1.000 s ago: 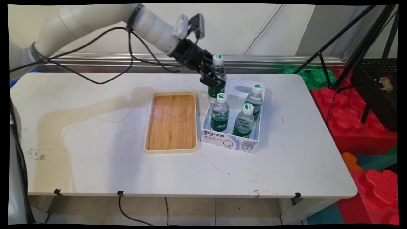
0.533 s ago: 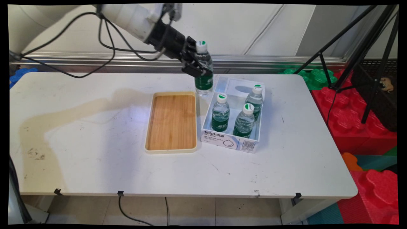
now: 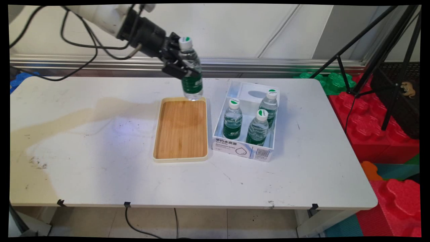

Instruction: Place the picked object on the tray

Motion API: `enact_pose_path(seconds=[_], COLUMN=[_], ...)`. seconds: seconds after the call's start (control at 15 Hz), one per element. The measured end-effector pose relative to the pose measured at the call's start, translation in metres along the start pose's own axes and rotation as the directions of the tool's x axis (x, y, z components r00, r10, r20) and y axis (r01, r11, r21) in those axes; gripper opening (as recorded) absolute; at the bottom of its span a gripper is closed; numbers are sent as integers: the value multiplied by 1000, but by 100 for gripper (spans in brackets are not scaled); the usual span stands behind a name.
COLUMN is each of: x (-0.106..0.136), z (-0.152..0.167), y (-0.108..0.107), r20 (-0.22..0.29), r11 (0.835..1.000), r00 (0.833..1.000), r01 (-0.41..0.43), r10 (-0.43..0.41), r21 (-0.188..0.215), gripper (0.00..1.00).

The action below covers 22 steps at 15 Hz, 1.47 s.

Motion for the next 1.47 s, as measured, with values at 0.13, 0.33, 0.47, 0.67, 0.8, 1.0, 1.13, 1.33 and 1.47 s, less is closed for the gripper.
enact_pose_path(seconds=[0.13, 0.33, 0.47, 0.67, 0.8, 1.0, 1.13, 1.33, 1.47], x=[-11, -26, -38, -55, -66, -80, -85, -91, -95], z=[-13, -24, -28, -25, -19, -3, 9, 26, 42], y=[8, 19, 26, 29, 26, 17, 12, 4, -3], r20=[10, 22, 28, 35, 38, 43, 44, 44, 43], r11=[1000, 999, 999, 996, 993, 988, 986, 984, 982], r00=[1000, 999, 999, 998, 997, 996, 995, 995, 995], r01=[10, 30, 44, 59, 68, 77, 78, 80, 86], r10=[-10, -30, -44, -61, -72, -84, -85, -88, -94], r21=[3, 13, 29, 67, 98, 137, 150, 162, 168], gripper=[0, 0, 0, 0, 0, 0, 0, 0, 0])
